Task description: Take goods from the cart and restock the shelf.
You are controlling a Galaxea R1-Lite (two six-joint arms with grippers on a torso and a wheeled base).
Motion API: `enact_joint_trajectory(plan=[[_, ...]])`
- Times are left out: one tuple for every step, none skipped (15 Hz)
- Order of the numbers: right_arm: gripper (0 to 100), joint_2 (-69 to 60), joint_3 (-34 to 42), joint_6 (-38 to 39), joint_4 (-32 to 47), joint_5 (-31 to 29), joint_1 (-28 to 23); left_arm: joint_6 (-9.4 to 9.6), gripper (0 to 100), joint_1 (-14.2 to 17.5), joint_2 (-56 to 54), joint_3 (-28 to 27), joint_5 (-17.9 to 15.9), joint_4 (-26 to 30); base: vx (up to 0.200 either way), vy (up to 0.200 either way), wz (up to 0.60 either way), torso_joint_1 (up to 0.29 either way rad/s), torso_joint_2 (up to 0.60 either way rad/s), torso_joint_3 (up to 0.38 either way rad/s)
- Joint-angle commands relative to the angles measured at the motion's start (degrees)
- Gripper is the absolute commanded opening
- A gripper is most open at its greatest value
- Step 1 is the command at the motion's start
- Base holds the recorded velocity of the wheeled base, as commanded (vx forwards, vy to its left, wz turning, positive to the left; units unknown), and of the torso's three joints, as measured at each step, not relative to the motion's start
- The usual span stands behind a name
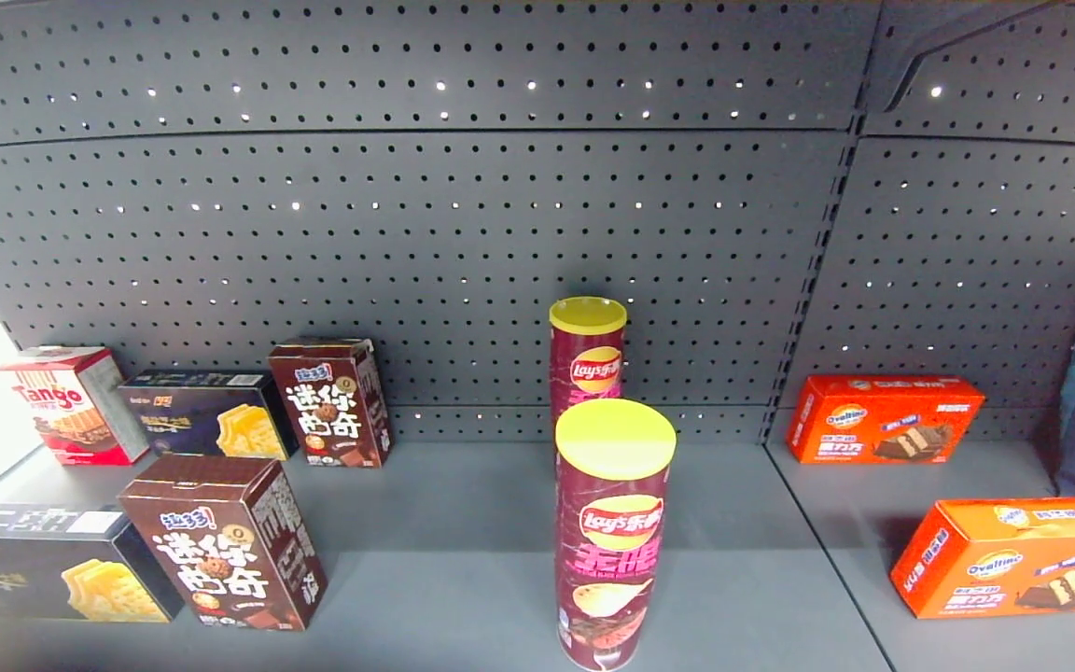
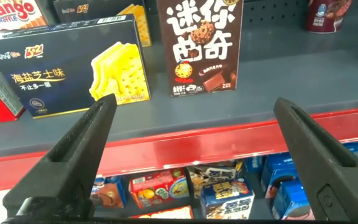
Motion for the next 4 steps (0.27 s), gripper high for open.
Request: enact_joint_trajectory(plan=[[100, 0.0, 0.0, 0.0, 0.0, 0.0, 0.0, -0.01, 100, 0.1, 0.0, 0.0, 0.0, 0.0, 0.0, 0.0, 0.0, 0.0, 0.0, 0.0], [100, 0.0, 0.0, 0.0, 0.0, 0.0, 0.0, -0.01, 100, 0.1, 0.0, 0.0, 0.1, 0.0, 0.0, 0.0, 0.0, 0.0, 0.0, 0.0], [100, 0.0, 0.0, 0.0, 0.0, 0.0, 0.0, -0.01, 100, 0.1, 0.0, 0.0, 0.0, -0.1, 0.0, 0.0, 0.0, 0.0, 0.0, 0.0], [100, 0.0, 0.0, 0.0, 0.0, 0.0, 0.0, -0.01, 100, 0.1, 0.0, 0.0, 0.0, 0.0, 0.0, 0.0, 0.0, 0.0, 0.0, 0.0]])
